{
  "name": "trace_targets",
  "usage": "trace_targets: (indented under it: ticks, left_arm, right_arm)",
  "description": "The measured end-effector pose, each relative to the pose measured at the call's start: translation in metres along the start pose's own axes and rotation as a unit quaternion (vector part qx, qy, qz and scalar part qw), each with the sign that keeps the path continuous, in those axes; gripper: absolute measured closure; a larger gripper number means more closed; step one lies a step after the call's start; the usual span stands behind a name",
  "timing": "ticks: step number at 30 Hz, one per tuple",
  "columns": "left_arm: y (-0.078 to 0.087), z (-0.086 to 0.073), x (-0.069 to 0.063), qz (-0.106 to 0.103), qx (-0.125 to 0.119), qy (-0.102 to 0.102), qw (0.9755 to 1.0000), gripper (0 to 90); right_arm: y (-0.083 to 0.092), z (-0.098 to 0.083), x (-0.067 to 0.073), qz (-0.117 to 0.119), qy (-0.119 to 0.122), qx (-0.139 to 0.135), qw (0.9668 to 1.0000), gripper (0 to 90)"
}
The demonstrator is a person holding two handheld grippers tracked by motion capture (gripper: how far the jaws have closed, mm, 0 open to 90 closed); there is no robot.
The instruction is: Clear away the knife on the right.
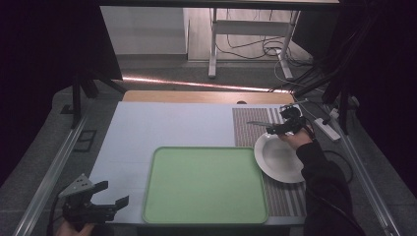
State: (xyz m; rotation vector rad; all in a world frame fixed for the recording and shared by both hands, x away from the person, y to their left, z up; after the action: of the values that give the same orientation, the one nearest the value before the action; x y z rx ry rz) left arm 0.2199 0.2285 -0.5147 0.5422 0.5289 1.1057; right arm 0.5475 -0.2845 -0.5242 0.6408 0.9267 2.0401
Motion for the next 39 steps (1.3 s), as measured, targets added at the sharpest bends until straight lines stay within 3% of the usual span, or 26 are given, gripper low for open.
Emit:
trace_targets:
  ticks: [7,10,11,12,13,16,20,21,22,24,26,28,35,39]
  left_arm:
    - [0.000,0.000,0.000,-0.002,0.000,0.001,1.0000,3.9]
    - [0.000,0.000,0.000,-0.002,0.000,0.001,1.0000,3.9]
    - [0.000,0.000,0.000,-0.002,0.000,0.002,1.0000,3.9]
    - [0.000,0.000,0.000,-0.002,0.000,0.002,1.0000,3.9]
    - [0.000,0.000,0.000,-0.002,0.000,0.002,1.0000,3.9]
    - [0.000,0.000,0.000,-0.002,0.000,0.002,1.0000,4.0]
    - [0.000,0.000,0.000,-0.003,0.000,0.002,1.0000,3.9]
    - [0.000,0.000,0.000,-0.002,0.000,0.002,1.0000,4.0]
    - [0.000,0.000,0.000,-0.002,0.000,0.002,1.0000,4.0]
    - [0.000,0.000,0.000,-0.002,0.000,0.002,1.0000,4.0]
    - [0.000,0.000,0.000,-0.003,0.000,0.002,1.0000,4.0]
    - [0.000,0.000,0.000,-0.003,0.000,0.003,1.0000,4.0]
    - [0.000,0.000,0.000,-0.004,0.001,0.003,1.0000,4.1]
    - [0.000,0.000,0.000,-0.004,0.001,0.003,1.0000,4.1]
  right_arm:
    - [-0.007,0.004,-0.011,-0.001,-0.011,0.007,0.9999,0.2]
    - [-0.010,0.007,-0.017,0.007,-0.013,0.008,0.9999,14.0]
    - [-0.010,0.007,-0.017,0.007,-0.013,0.008,0.9999,14.0]
    - [-0.010,0.008,-0.020,0.006,-0.011,0.012,0.9999,25.6]
    - [-0.010,0.008,-0.020,0.006,-0.011,0.012,0.9999,25.6]
    - [-0.010,0.009,-0.025,0.008,-0.004,0.017,0.9998,46.7]
    - [-0.011,0.011,-0.034,0.003,-0.005,0.021,0.9998,66.6]
    - [-0.012,0.011,-0.038,0.005,-0.008,0.025,0.9996,78.0]
    - [-0.012,0.011,-0.038,0.005,-0.008,0.025,0.9996,78.0]
    - [-0.014,0.010,-0.042,0.006,-0.012,0.029,0.9995,89.8]
    - [-0.018,0.008,-0.051,-0.011,-0.011,0.041,0.9991,90.0]
    - [-0.018,0.008,-0.054,-0.013,-0.011,0.046,0.9988,90.0]
    - [-0.025,0.009,-0.075,-0.044,-0.034,0.016,0.9983,90.0]
    - [-0.027,0.007,-0.084,-0.055,-0.038,0.021,0.9976,90.0]
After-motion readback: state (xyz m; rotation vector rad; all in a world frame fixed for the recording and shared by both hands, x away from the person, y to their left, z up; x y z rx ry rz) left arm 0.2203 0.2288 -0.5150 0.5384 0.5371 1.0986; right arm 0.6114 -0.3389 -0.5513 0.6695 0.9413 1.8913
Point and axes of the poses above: each handheld gripper's, and its own axes: y roughly backward along the jaws, z roughly out of its top, x roughly to its left, the point moved 8 cm from there along -y, roughly forward along the jaws, and after that the axes turned 11 degrees about z, right-handed, at the moved point
